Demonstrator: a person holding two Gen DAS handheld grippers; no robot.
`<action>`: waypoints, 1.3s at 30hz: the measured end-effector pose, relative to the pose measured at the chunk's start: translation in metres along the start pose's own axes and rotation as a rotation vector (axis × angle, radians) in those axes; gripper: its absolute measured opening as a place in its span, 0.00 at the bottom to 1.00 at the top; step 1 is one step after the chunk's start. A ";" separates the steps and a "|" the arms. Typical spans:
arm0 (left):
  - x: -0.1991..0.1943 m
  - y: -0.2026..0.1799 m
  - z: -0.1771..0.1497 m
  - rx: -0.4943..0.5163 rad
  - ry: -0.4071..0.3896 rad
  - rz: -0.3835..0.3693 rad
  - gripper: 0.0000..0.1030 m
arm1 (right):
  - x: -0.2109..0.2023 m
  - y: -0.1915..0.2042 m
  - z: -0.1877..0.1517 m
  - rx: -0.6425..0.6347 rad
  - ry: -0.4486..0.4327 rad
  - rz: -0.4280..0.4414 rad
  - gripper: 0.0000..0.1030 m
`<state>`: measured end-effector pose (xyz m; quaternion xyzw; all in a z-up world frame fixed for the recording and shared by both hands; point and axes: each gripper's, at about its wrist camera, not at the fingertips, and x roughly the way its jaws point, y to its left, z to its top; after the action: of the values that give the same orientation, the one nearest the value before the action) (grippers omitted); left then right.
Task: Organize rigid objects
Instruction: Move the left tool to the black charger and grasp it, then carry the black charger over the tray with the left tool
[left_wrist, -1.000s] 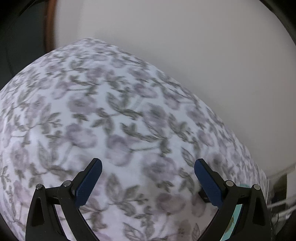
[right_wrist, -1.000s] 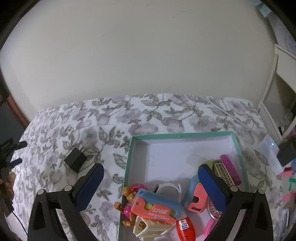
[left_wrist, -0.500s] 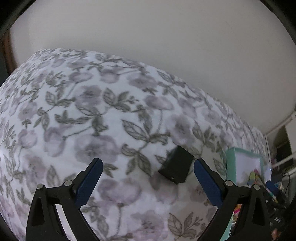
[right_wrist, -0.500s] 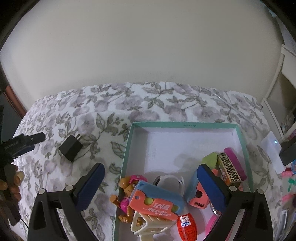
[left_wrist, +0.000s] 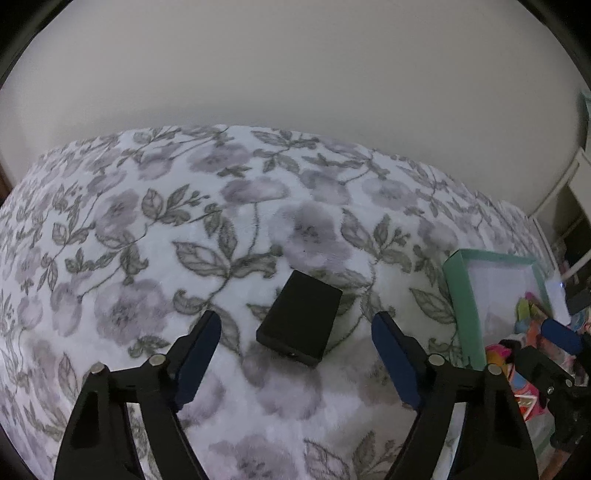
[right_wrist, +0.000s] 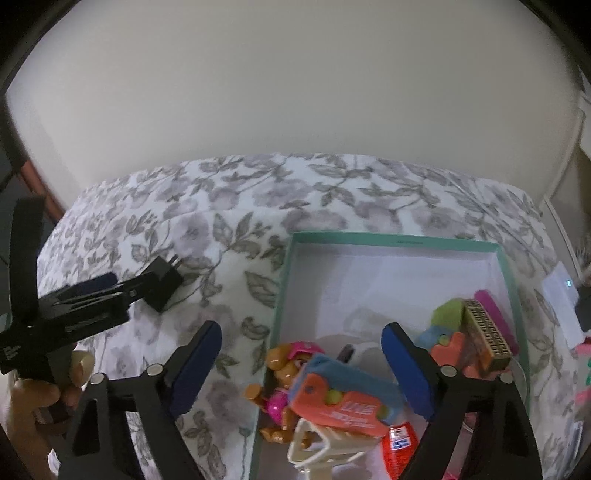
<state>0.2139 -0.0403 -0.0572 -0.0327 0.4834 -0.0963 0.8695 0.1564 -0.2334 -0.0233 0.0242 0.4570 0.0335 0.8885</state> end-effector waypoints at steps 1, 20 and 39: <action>0.002 -0.002 -0.001 0.012 -0.002 -0.003 0.73 | 0.001 0.003 -0.001 -0.007 0.002 -0.001 0.82; 0.010 -0.014 -0.014 0.111 0.008 -0.097 0.47 | 0.011 0.021 -0.004 -0.047 0.005 0.020 0.77; -0.050 -0.065 -0.006 0.291 -0.110 -0.412 0.47 | -0.009 -0.014 0.003 0.168 -0.106 0.145 0.59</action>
<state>0.1747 -0.0939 -0.0088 -0.0102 0.3994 -0.3381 0.8521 0.1543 -0.2483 -0.0158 0.1333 0.4078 0.0581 0.9014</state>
